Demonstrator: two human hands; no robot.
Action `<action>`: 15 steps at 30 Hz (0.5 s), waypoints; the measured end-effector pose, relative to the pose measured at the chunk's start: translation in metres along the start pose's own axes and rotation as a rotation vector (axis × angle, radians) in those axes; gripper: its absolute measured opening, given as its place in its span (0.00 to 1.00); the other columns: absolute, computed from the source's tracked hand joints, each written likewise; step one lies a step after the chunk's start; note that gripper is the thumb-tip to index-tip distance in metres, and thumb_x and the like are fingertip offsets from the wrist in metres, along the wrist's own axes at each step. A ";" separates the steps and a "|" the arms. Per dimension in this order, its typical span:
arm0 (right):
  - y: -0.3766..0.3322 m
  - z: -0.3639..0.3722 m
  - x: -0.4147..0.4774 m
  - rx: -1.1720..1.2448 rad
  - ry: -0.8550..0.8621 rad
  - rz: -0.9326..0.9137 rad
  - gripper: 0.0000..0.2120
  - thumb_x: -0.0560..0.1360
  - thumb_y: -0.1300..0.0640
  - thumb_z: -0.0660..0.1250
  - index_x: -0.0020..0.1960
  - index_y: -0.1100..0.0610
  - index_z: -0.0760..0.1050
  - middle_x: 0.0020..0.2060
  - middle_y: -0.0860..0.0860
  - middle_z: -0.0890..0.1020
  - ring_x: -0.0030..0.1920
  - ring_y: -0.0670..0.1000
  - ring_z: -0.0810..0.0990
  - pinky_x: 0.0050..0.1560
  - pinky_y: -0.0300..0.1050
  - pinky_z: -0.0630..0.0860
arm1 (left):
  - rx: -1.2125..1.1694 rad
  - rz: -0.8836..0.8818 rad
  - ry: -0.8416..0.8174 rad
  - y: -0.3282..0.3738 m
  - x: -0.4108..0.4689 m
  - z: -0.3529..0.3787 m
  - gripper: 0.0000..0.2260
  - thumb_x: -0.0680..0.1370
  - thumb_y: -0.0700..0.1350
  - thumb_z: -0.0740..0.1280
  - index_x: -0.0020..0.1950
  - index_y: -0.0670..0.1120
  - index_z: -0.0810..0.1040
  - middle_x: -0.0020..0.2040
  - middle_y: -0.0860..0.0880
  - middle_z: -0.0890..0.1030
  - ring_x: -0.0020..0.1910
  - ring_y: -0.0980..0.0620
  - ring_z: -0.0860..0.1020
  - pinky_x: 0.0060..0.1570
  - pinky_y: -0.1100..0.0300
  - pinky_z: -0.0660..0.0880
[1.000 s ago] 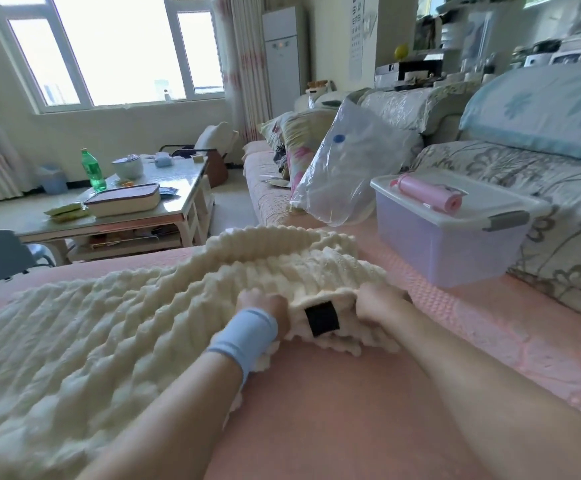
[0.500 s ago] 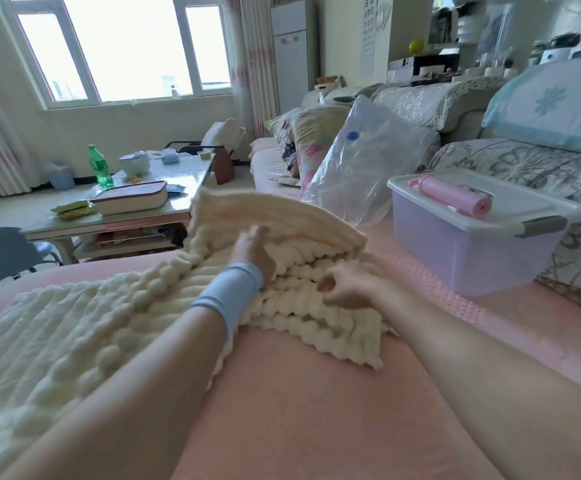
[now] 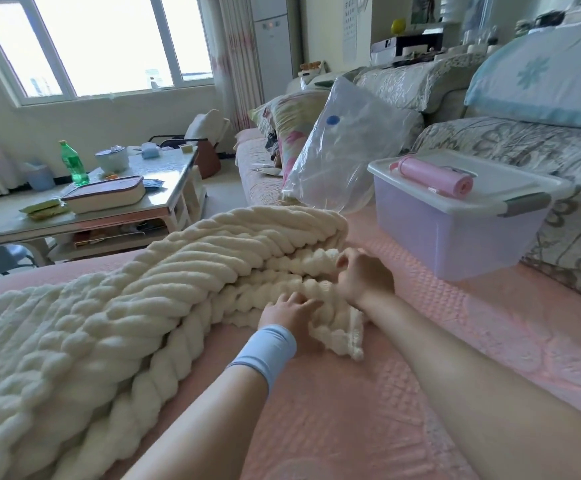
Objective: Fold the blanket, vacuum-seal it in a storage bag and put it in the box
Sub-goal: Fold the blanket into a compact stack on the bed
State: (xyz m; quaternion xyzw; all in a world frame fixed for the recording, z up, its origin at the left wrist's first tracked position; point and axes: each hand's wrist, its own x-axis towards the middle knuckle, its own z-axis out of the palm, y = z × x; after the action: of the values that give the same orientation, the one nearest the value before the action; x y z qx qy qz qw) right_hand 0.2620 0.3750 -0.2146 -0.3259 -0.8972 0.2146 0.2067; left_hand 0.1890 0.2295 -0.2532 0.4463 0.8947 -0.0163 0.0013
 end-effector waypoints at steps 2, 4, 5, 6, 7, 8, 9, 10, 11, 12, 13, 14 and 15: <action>0.013 0.006 0.002 -0.228 -0.189 0.255 0.23 0.76 0.53 0.66 0.69 0.56 0.71 0.66 0.56 0.75 0.65 0.58 0.74 0.62 0.51 0.74 | 0.009 -0.032 -0.015 0.008 0.008 0.008 0.20 0.73 0.59 0.65 0.65 0.64 0.71 0.66 0.53 0.69 0.64 0.47 0.68 0.62 0.54 0.68; 0.025 0.010 -0.002 -0.214 -0.382 0.380 0.20 0.74 0.53 0.68 0.64 0.58 0.76 0.61 0.57 0.80 0.61 0.57 0.79 0.61 0.48 0.77 | -0.070 -0.096 0.017 0.012 0.012 0.012 0.11 0.77 0.50 0.62 0.58 0.59 0.77 0.62 0.52 0.71 0.58 0.48 0.72 0.57 0.55 0.72; 0.029 0.012 -0.002 -0.126 -0.433 0.382 0.15 0.73 0.53 0.69 0.58 0.56 0.78 0.57 0.55 0.83 0.57 0.56 0.82 0.59 0.47 0.79 | -0.132 -0.129 0.049 0.012 0.013 0.012 0.10 0.77 0.47 0.61 0.56 0.55 0.78 0.60 0.51 0.73 0.55 0.47 0.74 0.52 0.56 0.73; 0.032 0.013 -0.003 -0.024 -0.444 0.380 0.11 0.73 0.52 0.70 0.55 0.54 0.79 0.55 0.52 0.84 0.56 0.54 0.83 0.58 0.45 0.79 | -0.223 -0.179 0.090 0.011 0.014 0.009 0.08 0.77 0.45 0.60 0.54 0.52 0.76 0.58 0.49 0.74 0.52 0.46 0.76 0.48 0.57 0.73; 0.034 0.013 -0.003 0.067 -0.432 0.372 0.12 0.74 0.50 0.72 0.55 0.53 0.78 0.55 0.51 0.84 0.56 0.53 0.83 0.58 0.43 0.78 | -0.339 -0.241 0.137 0.007 0.013 0.002 0.06 0.76 0.44 0.60 0.52 0.50 0.73 0.56 0.48 0.76 0.48 0.45 0.75 0.45 0.57 0.70; 0.033 0.011 -0.003 0.157 -0.408 0.365 0.16 0.74 0.45 0.72 0.57 0.53 0.78 0.54 0.51 0.82 0.57 0.54 0.82 0.58 0.43 0.76 | -0.458 -0.299 0.182 0.002 0.012 -0.006 0.05 0.76 0.43 0.60 0.51 0.49 0.70 0.55 0.46 0.77 0.46 0.45 0.74 0.44 0.57 0.68; 0.032 0.007 -0.003 0.272 -0.368 0.360 0.21 0.75 0.41 0.71 0.60 0.55 0.78 0.54 0.53 0.82 0.57 0.54 0.82 0.57 0.45 0.75 | -0.557 -0.343 0.225 -0.003 0.011 -0.017 0.04 0.76 0.42 0.59 0.50 0.48 0.68 0.54 0.44 0.78 0.45 0.46 0.73 0.45 0.56 0.67; 0.029 0.001 -0.005 0.443 -0.321 0.355 0.24 0.76 0.40 0.70 0.61 0.59 0.79 0.52 0.54 0.82 0.53 0.54 0.82 0.54 0.46 0.76 | -0.632 -0.377 0.266 -0.008 0.010 -0.028 0.05 0.76 0.41 0.58 0.51 0.47 0.67 0.54 0.42 0.78 0.46 0.45 0.73 0.45 0.56 0.66; 0.026 -0.007 -0.009 0.625 -0.291 0.353 0.23 0.76 0.42 0.70 0.61 0.60 0.79 0.49 0.53 0.83 0.48 0.53 0.82 0.51 0.48 0.77 | -0.697 -0.403 0.315 -0.012 0.010 -0.041 0.05 0.77 0.41 0.57 0.53 0.46 0.67 0.55 0.40 0.78 0.47 0.44 0.74 0.46 0.55 0.66; 0.024 -0.018 -0.014 0.774 -0.283 0.349 0.19 0.77 0.45 0.70 0.59 0.59 0.79 0.46 0.53 0.83 0.44 0.53 0.82 0.47 0.49 0.78 | -0.766 -0.424 0.379 -0.015 0.009 -0.055 0.06 0.78 0.41 0.56 0.54 0.45 0.68 0.55 0.40 0.78 0.49 0.42 0.75 0.46 0.54 0.67; 0.024 -0.031 -0.020 0.868 -0.310 0.353 0.12 0.78 0.49 0.68 0.56 0.56 0.80 0.43 0.53 0.84 0.41 0.53 0.83 0.42 0.48 0.79 | -0.832 -0.428 0.447 -0.014 0.009 -0.071 0.06 0.80 0.42 0.56 0.55 0.44 0.69 0.53 0.40 0.78 0.49 0.42 0.75 0.46 0.54 0.67; 0.027 -0.046 -0.026 0.932 -0.363 0.364 0.06 0.78 0.52 0.65 0.51 0.52 0.79 0.40 0.53 0.84 0.36 0.54 0.83 0.35 0.45 0.78 | -0.880 -0.409 0.504 -0.010 0.008 -0.086 0.06 0.81 0.43 0.55 0.54 0.44 0.69 0.51 0.40 0.78 0.49 0.41 0.75 0.46 0.53 0.68; 0.032 -0.062 -0.032 0.981 -0.397 0.378 0.06 0.77 0.54 0.62 0.45 0.49 0.77 0.35 0.52 0.82 0.31 0.54 0.81 0.30 0.41 0.74 | -0.906 -0.368 0.534 -0.002 0.007 -0.100 0.07 0.81 0.44 0.55 0.54 0.44 0.69 0.49 0.41 0.78 0.48 0.41 0.76 0.47 0.52 0.69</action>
State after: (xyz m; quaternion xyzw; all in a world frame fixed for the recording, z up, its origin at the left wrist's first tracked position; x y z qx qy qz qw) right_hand 0.3319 0.3916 -0.1880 -0.3000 -0.6400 0.6973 0.1192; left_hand 0.1843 0.2371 -0.1536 0.2262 0.8446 0.4838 -0.0363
